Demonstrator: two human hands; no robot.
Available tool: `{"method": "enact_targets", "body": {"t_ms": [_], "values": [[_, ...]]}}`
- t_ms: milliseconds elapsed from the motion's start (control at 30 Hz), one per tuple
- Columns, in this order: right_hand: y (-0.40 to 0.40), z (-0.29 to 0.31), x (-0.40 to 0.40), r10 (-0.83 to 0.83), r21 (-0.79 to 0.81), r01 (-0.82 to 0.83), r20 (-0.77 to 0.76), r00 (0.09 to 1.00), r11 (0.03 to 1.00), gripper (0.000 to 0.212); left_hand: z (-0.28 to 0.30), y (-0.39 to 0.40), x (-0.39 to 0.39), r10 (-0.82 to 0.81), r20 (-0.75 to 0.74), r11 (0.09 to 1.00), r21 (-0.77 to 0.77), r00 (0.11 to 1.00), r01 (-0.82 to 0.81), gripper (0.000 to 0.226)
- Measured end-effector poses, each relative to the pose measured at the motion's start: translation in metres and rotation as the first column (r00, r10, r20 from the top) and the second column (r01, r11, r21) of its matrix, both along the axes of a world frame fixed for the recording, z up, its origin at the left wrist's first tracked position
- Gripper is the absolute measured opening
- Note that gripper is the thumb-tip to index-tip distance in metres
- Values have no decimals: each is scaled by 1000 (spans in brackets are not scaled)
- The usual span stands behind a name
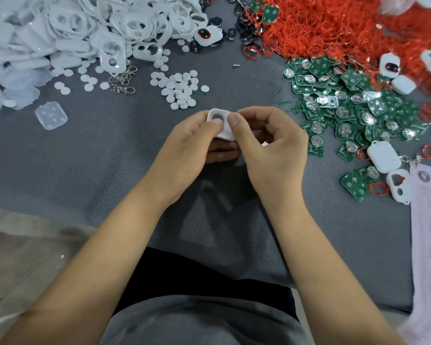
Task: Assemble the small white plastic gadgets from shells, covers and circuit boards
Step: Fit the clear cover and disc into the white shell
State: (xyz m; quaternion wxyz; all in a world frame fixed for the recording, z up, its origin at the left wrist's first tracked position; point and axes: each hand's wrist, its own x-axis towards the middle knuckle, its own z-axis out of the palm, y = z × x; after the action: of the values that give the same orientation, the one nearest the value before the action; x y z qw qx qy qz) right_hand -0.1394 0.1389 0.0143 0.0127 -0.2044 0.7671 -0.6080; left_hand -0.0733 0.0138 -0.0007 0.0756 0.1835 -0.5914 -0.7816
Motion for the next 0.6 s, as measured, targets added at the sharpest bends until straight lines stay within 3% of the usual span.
{"method": "enact_targets", "body": {"t_ms": [167,600], "values": [[1,0,1,13,41,-9,-94,995,999,13,-3,1,3,45,-45,998,-51,998,-47,28],[7,0,-3,31,22,-32,27,999,999,13,4,5,5,83,-48,996,-20,995,-84,25]]}}
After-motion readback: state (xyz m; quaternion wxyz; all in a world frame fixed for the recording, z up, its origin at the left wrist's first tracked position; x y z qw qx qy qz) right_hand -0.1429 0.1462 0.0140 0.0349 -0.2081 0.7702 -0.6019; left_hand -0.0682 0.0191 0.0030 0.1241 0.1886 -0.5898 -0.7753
